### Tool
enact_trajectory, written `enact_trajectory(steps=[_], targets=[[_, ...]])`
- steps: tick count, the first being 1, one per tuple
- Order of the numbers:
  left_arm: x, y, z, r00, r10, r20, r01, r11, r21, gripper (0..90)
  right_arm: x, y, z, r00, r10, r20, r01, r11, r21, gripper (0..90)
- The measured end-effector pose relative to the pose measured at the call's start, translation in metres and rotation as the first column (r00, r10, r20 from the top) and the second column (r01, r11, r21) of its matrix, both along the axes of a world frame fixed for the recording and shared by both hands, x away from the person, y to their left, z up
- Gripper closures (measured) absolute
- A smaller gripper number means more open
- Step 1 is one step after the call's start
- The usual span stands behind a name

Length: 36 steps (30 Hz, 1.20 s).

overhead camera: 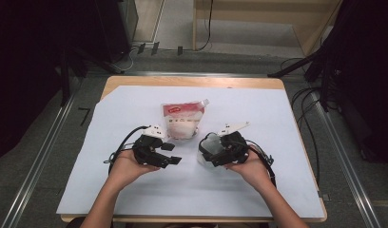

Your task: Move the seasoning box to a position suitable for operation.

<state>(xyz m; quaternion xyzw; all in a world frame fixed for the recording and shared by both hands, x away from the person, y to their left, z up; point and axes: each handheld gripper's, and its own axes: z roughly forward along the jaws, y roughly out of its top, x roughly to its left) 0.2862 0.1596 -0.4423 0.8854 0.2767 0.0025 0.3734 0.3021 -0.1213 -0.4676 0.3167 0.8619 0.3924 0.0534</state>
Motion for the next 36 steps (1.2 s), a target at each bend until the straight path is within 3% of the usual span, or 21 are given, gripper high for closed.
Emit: enact_trajectory(steps=[5, 8, 15, 18, 20, 23, 25, 28, 31, 33, 36], targets=[[0.001, -0.001, -0.002, 0.9998, 0.008, -0.017, -0.008, 1.0, -0.003, 39.0, -0.004, 0.006, 0.001, 0.9997, 0.022, 0.015, -0.022, 0.9998, 0.002, 16.4], [0.0, -0.002, -0.002, 0.9999, 0.0, -0.014, 0.0, 1.0, 0.003, 39.0, -0.011, 0.009, -0.001, 0.998, 0.025, 0.058, -0.024, 0.9995, -0.022, 16.3], [0.001, -0.005, -0.003, 0.9998, -0.005, -0.022, 0.005, 1.0, 0.006, 35.7, -0.014, 0.009, 0.0, 0.9975, 0.044, 0.056, -0.041, 0.9982, -0.044, 15.3], [0.001, -0.005, -0.003, 0.9997, -0.01, -0.022, 0.01, 0.9999, 0.004, 35.6, -0.014, 0.009, 0.003, 0.9979, 0.045, 0.046, -0.043, 0.9986, -0.031, 14.7], [0.001, -0.005, -0.003, 0.9998, -0.011, -0.019, 0.011, 0.9999, -0.007, 35.7, -0.014, 0.003, 0.014, 0.9988, 0.031, 0.038, -0.032, 0.9992, 0.026, 15.6], [0.001, -0.005, -0.002, 0.9997, -0.016, -0.016, 0.016, 0.9998, -0.011, 35.7, -0.015, -0.001, 0.022, 0.9984, 0.029, 0.049, -0.031, 0.9986, 0.042, 17.6], [0.001, -0.006, -0.002, 0.9989, -0.034, -0.031, 0.033, 0.999, -0.032, 35.7, -0.017, -0.007, 0.028, 0.9985, 0.021, 0.051, -0.024, 0.9981, 0.057, 21.5], [0.001, -0.007, 0.0, 0.998, -0.063, -0.007, 0.063, 0.998, -0.009, 36.1, -0.022, -0.019, 0.035, 0.9982, 0.01, 0.059, -0.014, 0.9971, 0.075, 27.6], [0.003, -0.008, 0.004, 0.9975, -0.07, -0.015, 0.069, 0.9972, -0.03, 36.2, -0.027, -0.027, 0.038, 0.9981, -0.001, 0.062, -0.004, 0.9963, 0.086, 35.6], [0.003, -0.009, 0.006, 0.9978, -0.066, -0.01, 0.066, 0.9974, -0.029, 36.2, -0.032, -0.032, 0.038, 0.9982, 0.001, 0.06, -0.007, 0.9956, 0.094, 43.5], [0.007, -0.011, 0.01, 0.9965, -0.083, -0.002, 0.083, 0.9963, -0.022, 36.2, -0.036, -0.036, 0.037, 0.998, 0.004, 0.064, -0.01, 0.9952, 0.097, 48.3]])
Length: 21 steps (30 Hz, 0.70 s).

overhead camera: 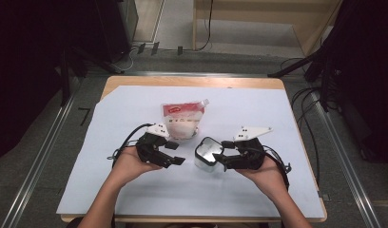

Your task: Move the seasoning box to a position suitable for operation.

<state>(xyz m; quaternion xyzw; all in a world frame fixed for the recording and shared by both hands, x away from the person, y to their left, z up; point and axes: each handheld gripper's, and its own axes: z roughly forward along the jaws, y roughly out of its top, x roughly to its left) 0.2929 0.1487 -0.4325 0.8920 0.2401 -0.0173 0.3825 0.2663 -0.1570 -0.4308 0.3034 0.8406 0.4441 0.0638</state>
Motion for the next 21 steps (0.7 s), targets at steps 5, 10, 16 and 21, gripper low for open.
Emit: enact_trajectory(steps=[5, 10, 16, 21], targets=[[0.005, -0.007, 0.006, 0.9999, -0.016, 0.006, 0.016, 0.9998, 0.007, 36.2, -0.009, -0.009, -0.002, 1.0, 0.001, -0.009, -0.001, 1.0, 0.005, 65.1], [0.007, -0.013, 0.004, 0.9996, -0.023, 0.014, 0.023, 0.9997, 0.002, 36.2, -0.021, -0.012, -0.003, 0.9999, 0.005, -0.01, -0.005, 0.9999, 0.012, 82.1], [0.014, -0.017, 0.001, 0.9994, -0.033, 0.01, 0.033, 0.9994, -0.006, 36.1, -0.031, -0.005, -0.018, 0.9981, 0.053, -0.032, -0.054, 0.9983, -0.023, 90.0], [0.011, -0.021, -0.001, 0.999, -0.038, 0.024, 0.038, 0.9993, 0.009, 35.6, -0.031, 0.001, -0.028, 0.9964, 0.062, -0.058, -0.065, 0.9967, -0.049, 90.0]])
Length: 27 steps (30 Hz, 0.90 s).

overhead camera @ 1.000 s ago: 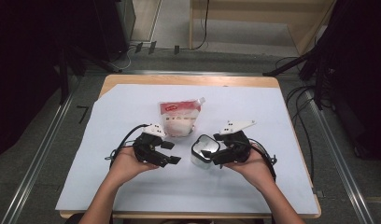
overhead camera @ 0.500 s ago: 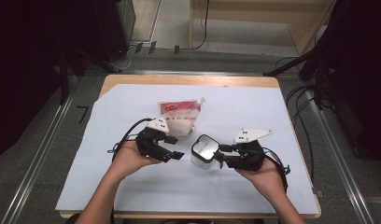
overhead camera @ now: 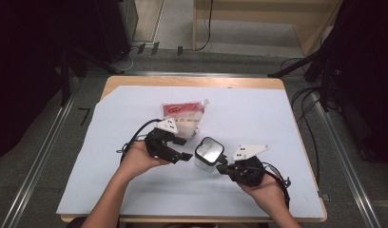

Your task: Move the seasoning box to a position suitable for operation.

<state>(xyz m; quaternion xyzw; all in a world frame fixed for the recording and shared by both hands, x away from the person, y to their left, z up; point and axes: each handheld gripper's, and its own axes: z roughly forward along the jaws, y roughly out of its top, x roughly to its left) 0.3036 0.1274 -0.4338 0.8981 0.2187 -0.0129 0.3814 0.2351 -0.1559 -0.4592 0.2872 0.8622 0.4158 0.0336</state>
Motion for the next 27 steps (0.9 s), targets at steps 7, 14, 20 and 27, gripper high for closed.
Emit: enact_trajectory(steps=[7, 14, 20, 27], targets=[[-0.001, -0.005, -0.004, 1.0, -0.001, -0.009, 0.001, 1.0, -0.009, 35.0, 0.004, 0.0, -0.014, 0.9997, -0.004, -0.025, 0.003, 0.9998, -0.018, 90.0], [0.0, -0.006, -0.006, 0.9999, -0.001, -0.015, 0.001, 0.9999, -0.011, 35.1, 0.008, -0.004, -0.02, 0.9992, -0.009, -0.039, 0.009, 0.9998, -0.016, 90.0], [-0.001, -0.01, -0.006, 0.9999, -0.005, -0.013, 0.005, 0.9997, -0.025, 35.0, 0.015, -0.016, -0.02, 0.9981, -0.042, -0.046, 0.042, 0.9991, -0.011, 90.0], [-0.001, -0.015, -0.007, 0.9999, -0.01, -0.002, 0.01, 0.9998, -0.015, 32.8, 0.024, -0.029, -0.023, 0.9942, -0.082, -0.069, 0.082, 0.9966, -0.004, 90.0]])
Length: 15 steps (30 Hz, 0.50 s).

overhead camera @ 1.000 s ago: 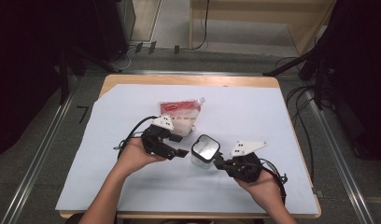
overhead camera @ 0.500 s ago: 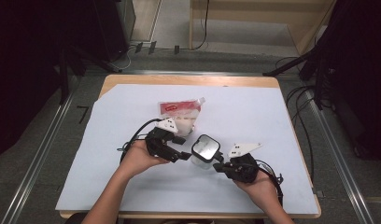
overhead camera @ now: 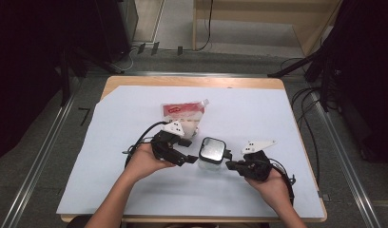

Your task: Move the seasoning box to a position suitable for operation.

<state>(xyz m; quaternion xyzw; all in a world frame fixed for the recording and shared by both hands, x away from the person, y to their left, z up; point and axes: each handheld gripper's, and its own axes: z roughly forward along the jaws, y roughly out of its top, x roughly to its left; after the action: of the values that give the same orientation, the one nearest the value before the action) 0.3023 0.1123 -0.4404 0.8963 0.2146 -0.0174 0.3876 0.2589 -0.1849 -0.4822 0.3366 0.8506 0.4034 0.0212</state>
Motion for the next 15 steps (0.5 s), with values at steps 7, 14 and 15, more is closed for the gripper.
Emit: enact_trajectory(steps=[7, 14, 15], targets=[[0.0, -0.006, -0.002, 1.0, -0.001, -0.002, 0.001, 1.0, 0.003, 28.6, 0.005, -0.003, -0.001, 1.0, -0.008, 0.002, 0.008, 1.0, -0.001, 90.0], [-0.002, -0.016, -0.005, 0.9998, -0.017, 0.008, 0.017, 0.9999, 0.003, 21.1, 0.015, -0.009, -0.001, 0.9994, -0.034, 0.001, 0.034, 0.9994, 0.0, 90.0], [-0.002, -0.016, -0.005, 0.9998, -0.017, 0.008, 0.017, 0.9999, 0.003, 20.5, 0.015, -0.009, -0.001, 0.9994, -0.034, 0.001, 0.034, 0.9994, 0.0, 90.0]])
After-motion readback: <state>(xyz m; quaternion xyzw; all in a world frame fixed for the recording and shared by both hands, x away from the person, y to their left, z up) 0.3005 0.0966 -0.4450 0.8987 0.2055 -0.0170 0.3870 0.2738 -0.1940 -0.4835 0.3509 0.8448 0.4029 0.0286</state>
